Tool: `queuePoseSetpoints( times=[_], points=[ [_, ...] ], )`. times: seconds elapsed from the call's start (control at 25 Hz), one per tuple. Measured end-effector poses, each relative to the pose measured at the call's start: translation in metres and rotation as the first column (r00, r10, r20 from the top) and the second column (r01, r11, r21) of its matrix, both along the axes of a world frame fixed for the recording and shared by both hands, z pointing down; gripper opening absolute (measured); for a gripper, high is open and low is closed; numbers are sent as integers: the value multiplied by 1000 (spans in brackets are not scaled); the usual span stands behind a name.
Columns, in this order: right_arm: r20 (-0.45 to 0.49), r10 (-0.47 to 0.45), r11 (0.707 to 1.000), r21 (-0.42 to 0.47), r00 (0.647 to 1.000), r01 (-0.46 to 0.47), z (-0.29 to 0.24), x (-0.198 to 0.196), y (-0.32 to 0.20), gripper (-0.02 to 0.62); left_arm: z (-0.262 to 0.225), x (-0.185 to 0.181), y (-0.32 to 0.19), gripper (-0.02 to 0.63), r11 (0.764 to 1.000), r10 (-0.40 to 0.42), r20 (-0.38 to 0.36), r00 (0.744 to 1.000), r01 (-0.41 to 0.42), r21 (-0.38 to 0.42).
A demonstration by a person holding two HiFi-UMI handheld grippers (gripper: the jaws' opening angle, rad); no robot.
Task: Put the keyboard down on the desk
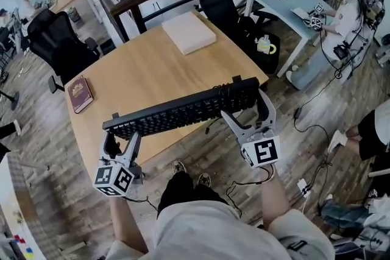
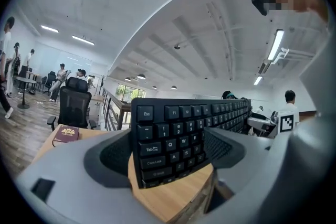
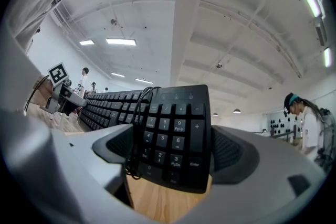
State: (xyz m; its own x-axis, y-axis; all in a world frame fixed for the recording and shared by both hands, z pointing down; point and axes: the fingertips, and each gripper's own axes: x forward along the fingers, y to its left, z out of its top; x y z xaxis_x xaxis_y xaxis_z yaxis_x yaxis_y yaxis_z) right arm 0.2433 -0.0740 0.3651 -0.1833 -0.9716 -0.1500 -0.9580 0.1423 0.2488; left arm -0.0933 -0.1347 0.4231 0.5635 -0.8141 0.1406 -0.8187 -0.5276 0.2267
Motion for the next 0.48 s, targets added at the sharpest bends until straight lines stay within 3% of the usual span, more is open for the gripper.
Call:
queuePoseSetpoints(
  times=[0.48],
  points=[
    [9, -42, 999, -19, 999, 42, 23, -13, -41, 456, 21, -16, -26, 426, 999, -44, 0, 999, 44, -16]
  ],
)
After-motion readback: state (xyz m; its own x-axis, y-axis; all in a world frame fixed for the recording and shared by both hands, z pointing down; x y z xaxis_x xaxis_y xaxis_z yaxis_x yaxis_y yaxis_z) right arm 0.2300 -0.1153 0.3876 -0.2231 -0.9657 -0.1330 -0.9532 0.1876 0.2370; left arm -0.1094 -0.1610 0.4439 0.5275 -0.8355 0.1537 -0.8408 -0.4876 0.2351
